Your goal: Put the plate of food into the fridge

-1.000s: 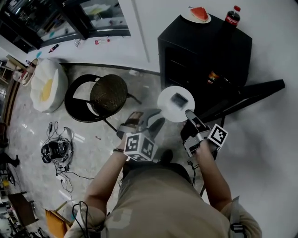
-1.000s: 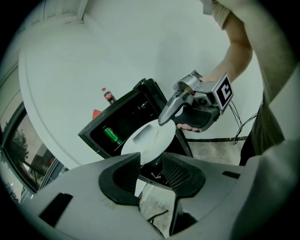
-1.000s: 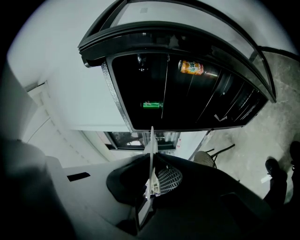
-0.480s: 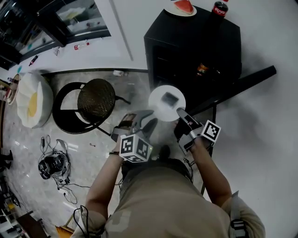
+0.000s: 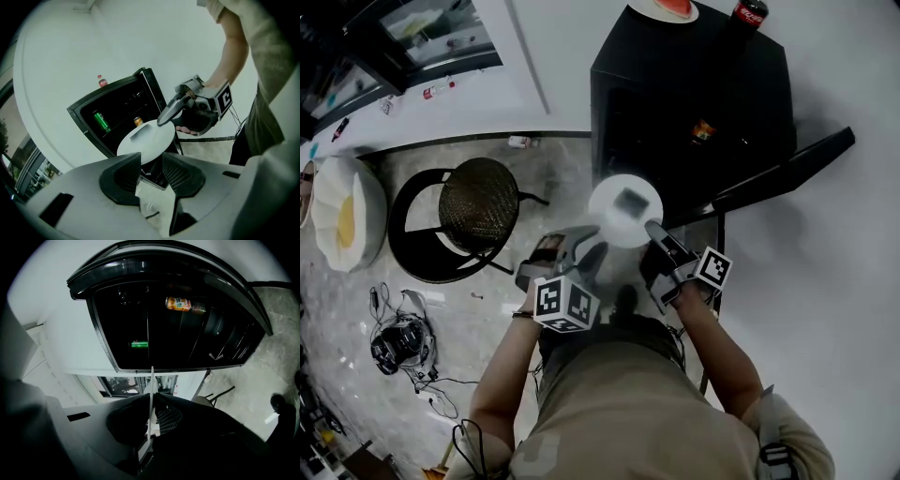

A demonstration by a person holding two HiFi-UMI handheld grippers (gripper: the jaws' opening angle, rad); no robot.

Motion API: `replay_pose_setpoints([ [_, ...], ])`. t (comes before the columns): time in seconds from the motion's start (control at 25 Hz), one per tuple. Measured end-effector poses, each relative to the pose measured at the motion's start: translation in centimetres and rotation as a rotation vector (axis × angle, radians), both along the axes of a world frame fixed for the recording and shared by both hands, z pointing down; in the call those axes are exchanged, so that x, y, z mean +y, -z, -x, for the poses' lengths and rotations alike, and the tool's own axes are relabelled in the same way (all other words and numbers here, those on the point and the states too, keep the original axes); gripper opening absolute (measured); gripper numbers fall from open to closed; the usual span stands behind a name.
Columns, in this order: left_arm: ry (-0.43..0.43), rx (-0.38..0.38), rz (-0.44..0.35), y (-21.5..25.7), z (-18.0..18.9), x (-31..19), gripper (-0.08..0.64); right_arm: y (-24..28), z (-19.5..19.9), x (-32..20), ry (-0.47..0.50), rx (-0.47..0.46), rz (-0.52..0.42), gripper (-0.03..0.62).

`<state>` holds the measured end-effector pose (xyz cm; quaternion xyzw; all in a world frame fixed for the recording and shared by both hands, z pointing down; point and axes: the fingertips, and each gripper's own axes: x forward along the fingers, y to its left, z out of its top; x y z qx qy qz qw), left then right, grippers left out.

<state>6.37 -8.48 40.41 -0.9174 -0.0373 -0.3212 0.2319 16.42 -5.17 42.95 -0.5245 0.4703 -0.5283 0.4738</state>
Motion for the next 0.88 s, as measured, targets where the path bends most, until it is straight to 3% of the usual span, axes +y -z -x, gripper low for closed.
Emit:
replay_pose_setpoints([
  [0.56,-0.048,-0.041,0.043,-2.8,1.6,-1.8,0.129,-2.7,1.8,-1.7,-0.016,-0.028,0.010,0.037],
  [0.88,-0.062,-0.034,0.057,-3.9,3.2,-3.4,0.129,-4.2,3.1,-3.2,-0.014,0.007,0.010,0.036],
])
